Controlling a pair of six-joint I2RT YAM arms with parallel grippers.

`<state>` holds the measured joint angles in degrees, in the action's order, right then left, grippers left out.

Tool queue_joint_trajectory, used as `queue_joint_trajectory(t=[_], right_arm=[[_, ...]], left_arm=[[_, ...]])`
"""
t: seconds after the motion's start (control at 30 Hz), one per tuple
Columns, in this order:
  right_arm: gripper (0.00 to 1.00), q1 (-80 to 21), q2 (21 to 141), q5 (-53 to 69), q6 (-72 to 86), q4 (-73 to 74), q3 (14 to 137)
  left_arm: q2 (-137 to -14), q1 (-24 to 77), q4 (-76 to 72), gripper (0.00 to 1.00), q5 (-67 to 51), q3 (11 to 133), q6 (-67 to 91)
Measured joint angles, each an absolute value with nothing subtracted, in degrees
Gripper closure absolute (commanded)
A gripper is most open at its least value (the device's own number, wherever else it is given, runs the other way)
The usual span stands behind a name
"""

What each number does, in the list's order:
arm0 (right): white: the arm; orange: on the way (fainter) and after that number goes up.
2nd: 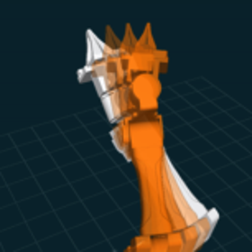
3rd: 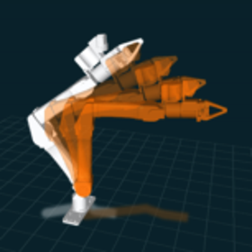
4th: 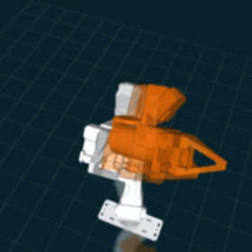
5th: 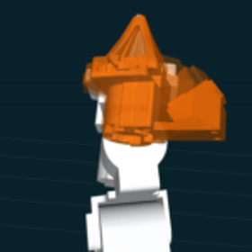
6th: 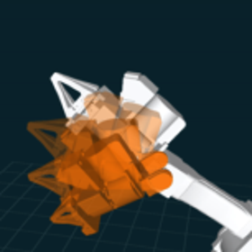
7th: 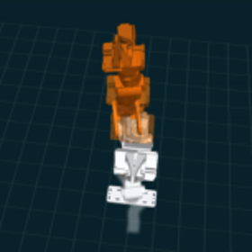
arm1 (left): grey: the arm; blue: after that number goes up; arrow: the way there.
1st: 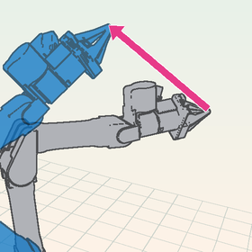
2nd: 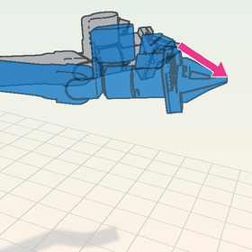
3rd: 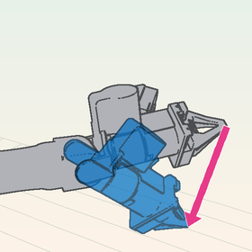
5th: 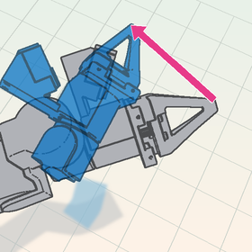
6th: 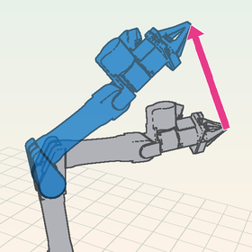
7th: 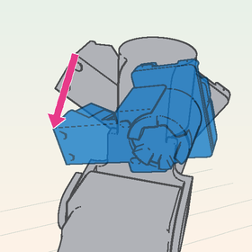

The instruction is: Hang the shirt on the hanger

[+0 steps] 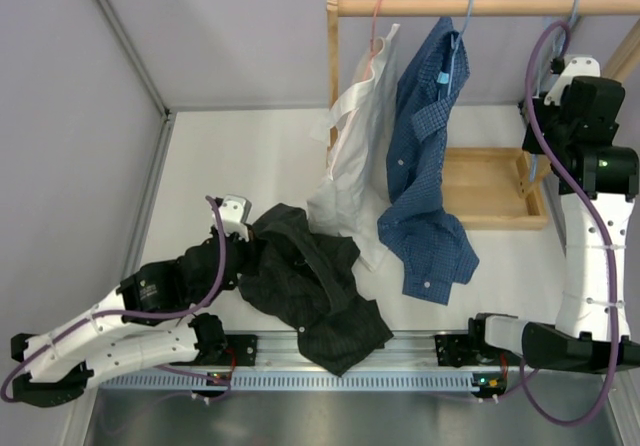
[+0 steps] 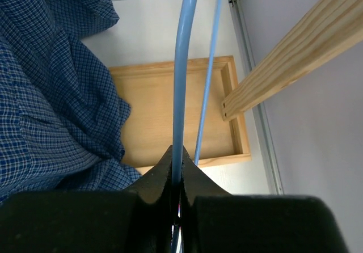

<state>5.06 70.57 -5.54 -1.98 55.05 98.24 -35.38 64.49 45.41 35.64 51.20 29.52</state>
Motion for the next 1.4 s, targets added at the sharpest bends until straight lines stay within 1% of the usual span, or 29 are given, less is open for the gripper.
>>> queue_joint_trajectory(t=[0.23, 0.33, 0.83, 1.07, 1.23, 1.4], right_arm=[[1.00, 5.1, 68.2, -3.8, -1.4, 54.8, 98.5], [1.00, 5.1, 67.9, -3.8, -1.3, 54.8, 100.4], [1.00, 5.2, 67.6, -3.4, -0.9, 53.0, 110.1], [1.00, 5.2, 66.6, -1.0, -0.1, 51.9, 109.8], [1.00, 5.2, 58.3, 0.7, 1.3, 52.8, 103.3], [1.00, 4.2, 42.2, 1.0, 2.2, 53.9, 95.1]], left_arm=[[-32.4, 64.5, 45.6, 1.00, 39.2, 51.2, 30.3], [-31.4, 64.5, 45.6, 1.00, 40.4, 51.2, 30.4], [-31.4, 64.5, 45.8, 1.00, 41.1, 51.1, 30.5], [-31.4, 64.5, 46.0, 1.00, 42.2, 51.1, 31.3], [-31.4, 64.5, 46.7, 1.00, 44.6, 51.1, 32.2], [-32.0, 64.5, 46.8, 1.00, 45.2, 51.1, 32.7]])
